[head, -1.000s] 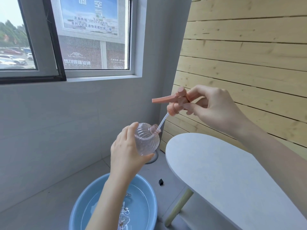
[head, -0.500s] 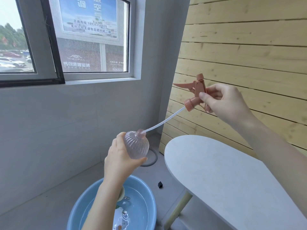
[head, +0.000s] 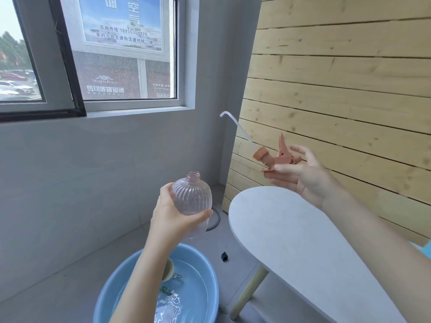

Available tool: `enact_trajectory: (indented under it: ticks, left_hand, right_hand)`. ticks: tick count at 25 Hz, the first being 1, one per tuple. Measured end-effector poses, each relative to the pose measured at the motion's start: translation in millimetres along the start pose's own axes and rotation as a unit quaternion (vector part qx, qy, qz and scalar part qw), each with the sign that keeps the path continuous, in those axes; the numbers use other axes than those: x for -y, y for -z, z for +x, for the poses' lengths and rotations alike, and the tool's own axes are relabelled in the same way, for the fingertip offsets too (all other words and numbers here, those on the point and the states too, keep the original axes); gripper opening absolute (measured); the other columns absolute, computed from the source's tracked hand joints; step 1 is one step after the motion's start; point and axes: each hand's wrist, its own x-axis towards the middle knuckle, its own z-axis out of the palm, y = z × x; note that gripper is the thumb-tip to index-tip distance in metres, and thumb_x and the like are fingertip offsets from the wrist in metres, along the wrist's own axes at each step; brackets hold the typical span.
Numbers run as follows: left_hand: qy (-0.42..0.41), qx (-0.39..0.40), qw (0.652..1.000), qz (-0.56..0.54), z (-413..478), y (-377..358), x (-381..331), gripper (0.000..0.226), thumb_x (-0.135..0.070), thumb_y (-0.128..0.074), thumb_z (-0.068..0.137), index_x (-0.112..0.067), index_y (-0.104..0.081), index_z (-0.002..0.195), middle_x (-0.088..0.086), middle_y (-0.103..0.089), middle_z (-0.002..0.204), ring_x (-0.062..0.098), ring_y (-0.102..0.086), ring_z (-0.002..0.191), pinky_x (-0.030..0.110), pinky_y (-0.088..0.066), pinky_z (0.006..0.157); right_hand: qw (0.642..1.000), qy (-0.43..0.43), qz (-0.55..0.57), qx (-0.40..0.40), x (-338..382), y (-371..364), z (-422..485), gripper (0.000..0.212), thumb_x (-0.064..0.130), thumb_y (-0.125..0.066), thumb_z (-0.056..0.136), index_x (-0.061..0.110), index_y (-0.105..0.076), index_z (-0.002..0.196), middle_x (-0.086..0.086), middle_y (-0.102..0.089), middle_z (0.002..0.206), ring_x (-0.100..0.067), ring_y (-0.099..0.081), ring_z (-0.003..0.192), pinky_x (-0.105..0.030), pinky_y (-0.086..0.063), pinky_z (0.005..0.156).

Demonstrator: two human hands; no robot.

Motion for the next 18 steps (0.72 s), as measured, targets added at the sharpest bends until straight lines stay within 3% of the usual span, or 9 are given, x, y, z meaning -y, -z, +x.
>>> enact_trajectory:
  ticks: [2, 4, 9, 13, 16, 18]
  left_hand:
    - [0.001, 0.015, 1.0, -0.002, -2.0, -3.6, -1.0, 0.087, -0.037, -0.087, 0.06, -0.035, -0.033, 0.128, -0.009, -0.048, 0.122, 0.012, -0.045, 0.112, 0.031, -0.042, 0.089]
    - [0.002, 0.033, 0.999, -0.001, -3.9, -9.2, -0.7, 0.084, -0.036, -0.087, 0.06, -0.038, -0.033, 0.124, -0.011, -0.048, 0.119, 0.01, -0.045, 0.111, 0.028, -0.041, 0.086]
    - [0.023, 0.069, 0.997, -0.017, -6.3, -22.7, 4.4, 0.08, -0.033, -0.088, 0.06, -0.038, -0.034, 0.119, -0.023, -0.049, 0.106, 0.001, -0.049, 0.1, 0.017, -0.04, 0.07]
    - [0.035, 0.079, 0.996, -0.013, -2.8, -28.0, 12.2, 0.084, -0.037, -0.091, 0.056, -0.038, -0.037, 0.12, -0.018, -0.053, 0.111, 0.007, -0.051, 0.109, 0.026, -0.042, 0.083]
    - [0.038, 0.091, 0.995, -0.01, -1.4, -30.9, 14.9, 0.091, -0.048, -0.087, 0.044, -0.039, -0.037, 0.12, -0.017, -0.054, 0.113, 0.001, -0.05, 0.11, 0.029, -0.044, 0.087]
    - [0.038, 0.096, 0.995, -0.003, -1.3, -34.7, 15.9, 0.096, -0.055, -0.083, 0.037, -0.038, -0.038, 0.12, -0.016, -0.054, 0.114, 0.002, -0.051, 0.111, 0.031, -0.045, 0.091]
  right_hand:
    - [0.999, -0.031, 0.027, -0.009, -24.4, 2.4, 3.0, 0.054, -0.013, -0.06, 0.083, 0.014, -0.042, 0.127, -0.018, -0.064, 0.108, -0.032, -0.073, 0.073, -0.034, -0.061, 0.065]
    - [0.996, -0.076, 0.042, -0.036, -50.4, 4.9, 6.1, 0.04, -0.011, -0.057, 0.086, 0.008, -0.045, 0.119, -0.024, -0.067, 0.103, -0.032, -0.072, 0.066, -0.034, -0.061, 0.061]
    - [0.984, -0.133, 0.038, -0.116, -104.8, 13.6, 13.1, 0.017, -0.004, -0.065, 0.082, -0.005, -0.056, 0.096, -0.027, -0.07, 0.091, -0.032, -0.073, 0.072, -0.032, -0.06, 0.059]
    - [0.974, -0.147, 0.036, -0.172, -141.3, 22.2, 17.6, 0.023, -0.006, -0.064, 0.083, 0.006, -0.044, 0.084, -0.023, -0.066, 0.095, -0.034, -0.07, 0.082, -0.033, -0.06, 0.068]
    - [0.971, -0.149, 0.023, -0.185, -152.5, 27.8, 20.4, 0.026, -0.01, -0.065, 0.079, 0.005, -0.045, 0.073, -0.017, -0.064, 0.083, -0.029, -0.068, 0.072, -0.035, -0.058, 0.075]
    - [0.969, -0.16, -0.004, -0.185, -158.5, 29.1, 20.7, 0.029, -0.01, -0.072, 0.072, 0.005, -0.048, 0.065, -0.013, -0.065, 0.075, -0.023, -0.067, 0.067, -0.032, -0.057, 0.071]
